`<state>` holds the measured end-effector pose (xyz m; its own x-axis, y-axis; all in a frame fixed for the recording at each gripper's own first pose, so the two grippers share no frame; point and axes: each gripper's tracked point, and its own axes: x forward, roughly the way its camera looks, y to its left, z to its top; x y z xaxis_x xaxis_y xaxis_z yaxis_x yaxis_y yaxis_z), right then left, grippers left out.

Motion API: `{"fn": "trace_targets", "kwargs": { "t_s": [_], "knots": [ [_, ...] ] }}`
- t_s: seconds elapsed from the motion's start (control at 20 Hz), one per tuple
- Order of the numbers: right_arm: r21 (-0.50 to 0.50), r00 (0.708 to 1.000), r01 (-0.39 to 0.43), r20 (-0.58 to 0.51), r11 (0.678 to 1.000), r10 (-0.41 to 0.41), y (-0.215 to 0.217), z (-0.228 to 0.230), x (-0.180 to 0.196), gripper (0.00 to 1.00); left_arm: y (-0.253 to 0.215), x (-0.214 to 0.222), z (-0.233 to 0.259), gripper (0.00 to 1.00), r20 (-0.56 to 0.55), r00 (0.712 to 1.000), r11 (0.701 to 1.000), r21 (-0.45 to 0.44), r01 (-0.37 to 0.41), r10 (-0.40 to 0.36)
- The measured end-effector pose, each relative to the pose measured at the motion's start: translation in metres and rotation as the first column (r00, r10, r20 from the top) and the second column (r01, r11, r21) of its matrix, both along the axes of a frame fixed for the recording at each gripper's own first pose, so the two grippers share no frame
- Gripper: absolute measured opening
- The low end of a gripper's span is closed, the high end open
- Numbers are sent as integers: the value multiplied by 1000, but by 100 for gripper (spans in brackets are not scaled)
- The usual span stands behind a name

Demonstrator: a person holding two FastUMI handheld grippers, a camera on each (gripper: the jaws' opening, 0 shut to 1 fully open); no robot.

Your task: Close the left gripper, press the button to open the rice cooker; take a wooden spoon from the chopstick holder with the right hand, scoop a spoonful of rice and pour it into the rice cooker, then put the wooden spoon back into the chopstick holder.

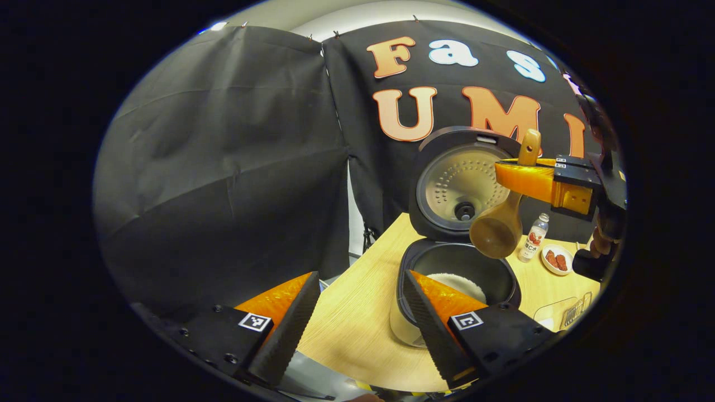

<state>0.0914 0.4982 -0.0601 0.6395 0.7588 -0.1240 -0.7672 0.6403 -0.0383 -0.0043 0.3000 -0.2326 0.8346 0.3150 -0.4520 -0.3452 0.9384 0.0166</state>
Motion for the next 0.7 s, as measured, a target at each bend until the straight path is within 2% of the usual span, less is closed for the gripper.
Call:
{"fn": "trace_targets", "kwargs": {
  "t_s": [0.1, 0.2, 0.25, 0.4, 0.45, 0.55, 0.7],
  "knots": [
    [45, 998, 31, -51, 998, -29, -21, 7, 0, 6, 0, -1, 5, 100, 11, 1000, 1000, 4, -4, 4],
    [106, 991, 78, -119, 991, -66, -51, 11, 0, 6, -4, 2, 13, 97, 26, 1000, 1000, 5, 0, 0],
    [125, 985, 106, -148, 986, -88, -68, 12, 3, 6, -7, 4, 16, 100, 32, 999, 1000, 12, 11, -11],
    [154, 970, 194, -179, 969, -166, -126, 20, 6, 6, -16, 11, 38, 100, 67, 997, 998, 51, 21, -24],
    [159, 963, 221, -194, 962, -189, -144, 18, 6, 6, -23, 13, 42, 97, 75, 997, 998, 54, 29, -33],
    [156, 944, 278, -225, 948, -240, -184, 11, 3, 6, -43, 14, 46, 100, 80, 995, 997, 58, 52, -56],
    [122, 901, 384, -264, 915, -343, -252, -13, 0, 6, -75, 18, 51, 96, 83, 992, 994, 59, 95, -100]
  ]
}}
